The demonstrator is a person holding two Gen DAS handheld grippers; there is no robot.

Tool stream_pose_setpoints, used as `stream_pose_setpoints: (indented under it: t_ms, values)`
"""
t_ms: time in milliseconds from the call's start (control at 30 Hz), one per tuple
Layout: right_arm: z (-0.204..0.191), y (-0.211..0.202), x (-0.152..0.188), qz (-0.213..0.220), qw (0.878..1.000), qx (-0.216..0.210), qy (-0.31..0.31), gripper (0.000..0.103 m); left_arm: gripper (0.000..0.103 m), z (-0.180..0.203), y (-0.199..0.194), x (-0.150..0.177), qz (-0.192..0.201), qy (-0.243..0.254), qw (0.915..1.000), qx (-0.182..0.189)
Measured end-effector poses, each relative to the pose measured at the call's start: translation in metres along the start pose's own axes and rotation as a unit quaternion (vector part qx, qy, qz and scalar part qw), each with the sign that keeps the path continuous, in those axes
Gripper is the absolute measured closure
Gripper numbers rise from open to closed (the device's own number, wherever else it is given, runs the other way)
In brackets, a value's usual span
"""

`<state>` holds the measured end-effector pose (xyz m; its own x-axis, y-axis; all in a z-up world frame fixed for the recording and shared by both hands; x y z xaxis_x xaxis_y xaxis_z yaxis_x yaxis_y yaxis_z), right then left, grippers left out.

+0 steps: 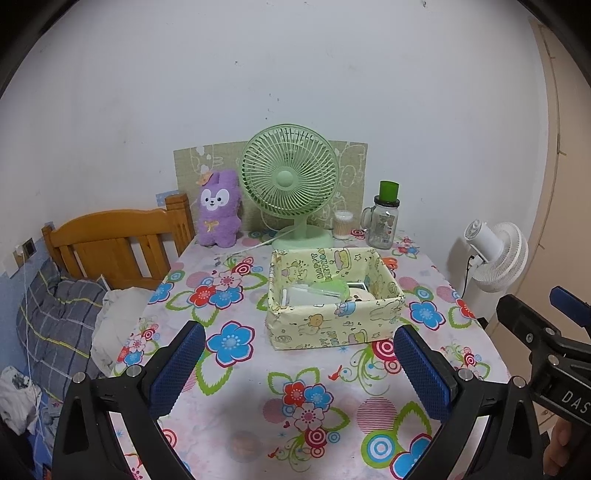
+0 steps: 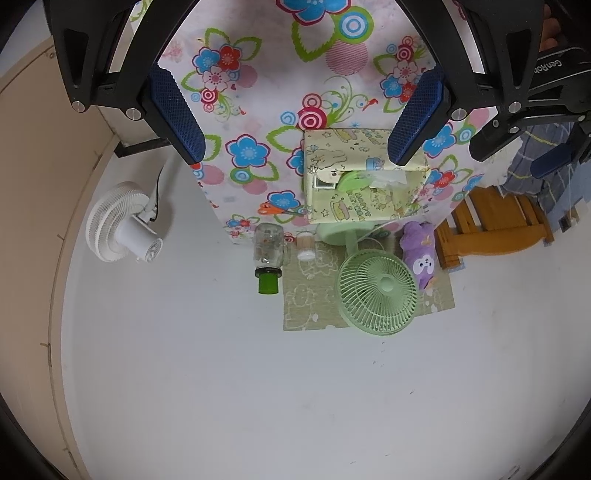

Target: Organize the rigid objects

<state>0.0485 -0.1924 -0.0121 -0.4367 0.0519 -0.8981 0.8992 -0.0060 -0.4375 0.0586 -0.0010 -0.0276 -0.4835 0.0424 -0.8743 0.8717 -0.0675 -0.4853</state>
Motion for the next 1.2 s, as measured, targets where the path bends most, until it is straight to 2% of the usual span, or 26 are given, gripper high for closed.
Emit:
stream_pose_setpoints:
  t_ms: [1200]
  values:
    - [-0.0063,0.0006,0.0017,-0.002,1.000,0.000,-0.007,0.002,0.000,-0.0038,-0.0037,-0.0010,0.002,0.000,1.0000,0.003]
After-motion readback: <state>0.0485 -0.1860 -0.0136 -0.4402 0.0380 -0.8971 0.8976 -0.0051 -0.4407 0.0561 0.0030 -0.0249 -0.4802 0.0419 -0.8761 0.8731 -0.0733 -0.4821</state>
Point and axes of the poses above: each gripper's, at about its wrist camera, not at the fingertips, and y roughly the way its jaws point, z to its right, x to its underside, the point moved 7 cm from there along y, roughly the way its jaws point, and after that the axes turned 3 degrees about z, right-handed, at the moved point
